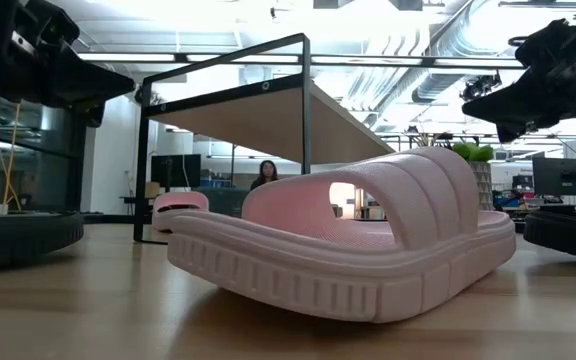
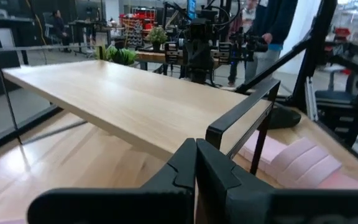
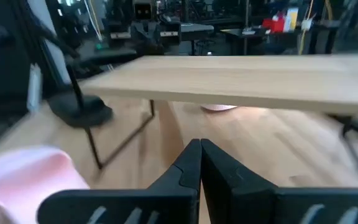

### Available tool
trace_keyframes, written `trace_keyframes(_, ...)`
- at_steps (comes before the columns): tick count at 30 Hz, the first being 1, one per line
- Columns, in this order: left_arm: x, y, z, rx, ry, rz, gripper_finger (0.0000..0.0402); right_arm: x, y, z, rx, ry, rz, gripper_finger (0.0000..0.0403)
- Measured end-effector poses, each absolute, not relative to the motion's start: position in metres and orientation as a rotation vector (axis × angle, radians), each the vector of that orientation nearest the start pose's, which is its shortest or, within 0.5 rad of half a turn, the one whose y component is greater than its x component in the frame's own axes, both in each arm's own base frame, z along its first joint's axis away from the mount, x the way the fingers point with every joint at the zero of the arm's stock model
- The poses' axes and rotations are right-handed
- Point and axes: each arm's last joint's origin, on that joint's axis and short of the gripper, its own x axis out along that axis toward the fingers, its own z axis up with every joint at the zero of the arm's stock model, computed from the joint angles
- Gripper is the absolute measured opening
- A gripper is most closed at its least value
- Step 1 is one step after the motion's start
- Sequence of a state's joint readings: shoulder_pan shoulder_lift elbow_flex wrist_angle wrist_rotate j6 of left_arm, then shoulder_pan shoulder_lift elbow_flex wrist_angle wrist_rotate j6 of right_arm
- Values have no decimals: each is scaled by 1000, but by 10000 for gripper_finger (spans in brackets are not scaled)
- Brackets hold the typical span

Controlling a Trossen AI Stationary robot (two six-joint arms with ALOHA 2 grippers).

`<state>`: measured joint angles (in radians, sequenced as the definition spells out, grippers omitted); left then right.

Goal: Pick and place slides into the shelf
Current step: Put the bottom pink slide on the shelf

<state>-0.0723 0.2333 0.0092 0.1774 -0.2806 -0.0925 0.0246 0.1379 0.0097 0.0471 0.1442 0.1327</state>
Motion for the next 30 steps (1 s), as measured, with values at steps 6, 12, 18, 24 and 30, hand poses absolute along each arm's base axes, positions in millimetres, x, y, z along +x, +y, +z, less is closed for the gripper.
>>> trace_keyframes(6,111,0,171,-410,-71,200,1,106,-2,166,606,-24,-138,0)
trace_keyframes(12,111,0,176,-597,-138,179,1,106,-2,168,981,-64,-119,0)
trace_keyframes(18,111,0,176,-596,-138,180,1,106,-1,168,1098,-50,-92,0)
trace_keyframes(24,111,0,176,-596,-139,186,1,106,-1,167,1123,-56,-100,0)
trace_keyframes(30,111,0,176,-499,-125,172,1,105,-4,169,1125,-122,-171,0)
